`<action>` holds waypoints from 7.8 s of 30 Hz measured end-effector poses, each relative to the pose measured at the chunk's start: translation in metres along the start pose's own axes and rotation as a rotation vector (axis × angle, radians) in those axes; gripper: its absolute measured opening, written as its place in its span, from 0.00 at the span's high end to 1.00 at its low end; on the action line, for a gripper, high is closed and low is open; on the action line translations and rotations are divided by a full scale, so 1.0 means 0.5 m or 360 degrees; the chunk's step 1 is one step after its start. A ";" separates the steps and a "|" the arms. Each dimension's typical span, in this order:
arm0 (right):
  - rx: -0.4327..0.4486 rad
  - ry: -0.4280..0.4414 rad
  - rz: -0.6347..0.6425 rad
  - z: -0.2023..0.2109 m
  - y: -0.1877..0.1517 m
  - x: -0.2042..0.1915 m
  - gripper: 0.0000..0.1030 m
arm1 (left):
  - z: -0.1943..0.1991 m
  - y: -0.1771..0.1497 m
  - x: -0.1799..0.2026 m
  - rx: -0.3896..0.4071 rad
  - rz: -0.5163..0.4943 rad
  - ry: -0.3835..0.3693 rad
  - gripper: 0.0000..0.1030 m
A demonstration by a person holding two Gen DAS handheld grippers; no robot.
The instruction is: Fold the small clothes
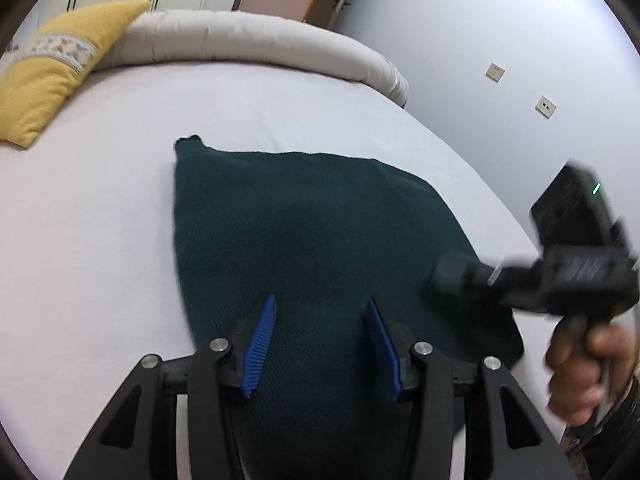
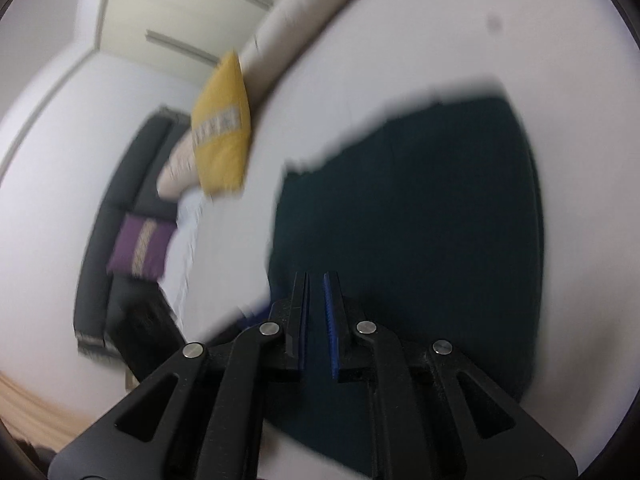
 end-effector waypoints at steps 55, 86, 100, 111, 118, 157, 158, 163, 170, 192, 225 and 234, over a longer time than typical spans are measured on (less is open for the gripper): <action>-0.0029 -0.0608 0.0427 0.079 -0.090 -0.137 0.79 | 0.232 -0.050 -0.156 -0.0287 0.0256 0.0013 0.58; -0.0112 -0.0418 0.0239 -0.244 -0.280 -0.129 0.61 | 0.286 -0.232 -0.339 -0.0164 0.0358 0.0216 0.39; 0.0564 -0.0952 0.0888 0.045 -0.390 -0.402 0.18 | 0.697 -0.169 -0.186 0.0755 0.0301 0.0224 0.00; 0.1070 -0.0689 0.1058 0.181 -0.483 -0.624 0.07 | 0.870 -0.161 -0.241 0.0913 0.1089 -0.0540 0.00; 0.1091 -0.0711 0.1085 0.192 -0.520 -0.660 0.07 | 0.882 -0.211 -0.309 0.0979 0.1241 0.0082 0.00; 0.0522 -0.1394 0.0734 -0.039 -0.564 -0.383 0.07 | 0.543 -0.389 -0.147 0.0112 0.0333 0.0977 0.00; 0.0519 -0.1393 0.0738 -0.034 -0.566 -0.388 0.07 | 0.543 -0.389 -0.146 0.0113 0.0336 0.0970 0.00; 0.0492 -0.1401 0.0741 -0.029 -0.571 -0.396 0.07 | 0.540 -0.388 -0.146 0.0106 0.0342 0.0947 0.00; 0.0476 -0.1406 0.0740 -0.033 -0.569 -0.393 0.07 | 0.540 -0.390 -0.151 0.0098 0.0360 0.0953 0.00; 0.0446 -0.1412 0.0741 -0.049 -0.567 -0.389 0.07 | 0.537 -0.392 -0.152 0.0091 0.0363 0.0952 0.00; 0.0420 -0.1404 0.0750 -0.067 -0.574 -0.384 0.07 | 0.530 -0.407 -0.154 0.0075 0.0380 0.0935 0.00; 0.0415 -0.1403 0.0755 -0.070 -0.576 -0.386 0.07 | 0.528 -0.412 -0.164 0.0060 0.0389 0.0929 0.00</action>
Point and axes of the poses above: each gripper's, at about its wrist camera, not at the fingertips, and z roughly against the way its jaws point, x to its right, y to its top, the point moved 8 cm from there along -z, roughly the way its jaws point, and after that the axes turned 4 degrees about -x, right-handed, at the moved point
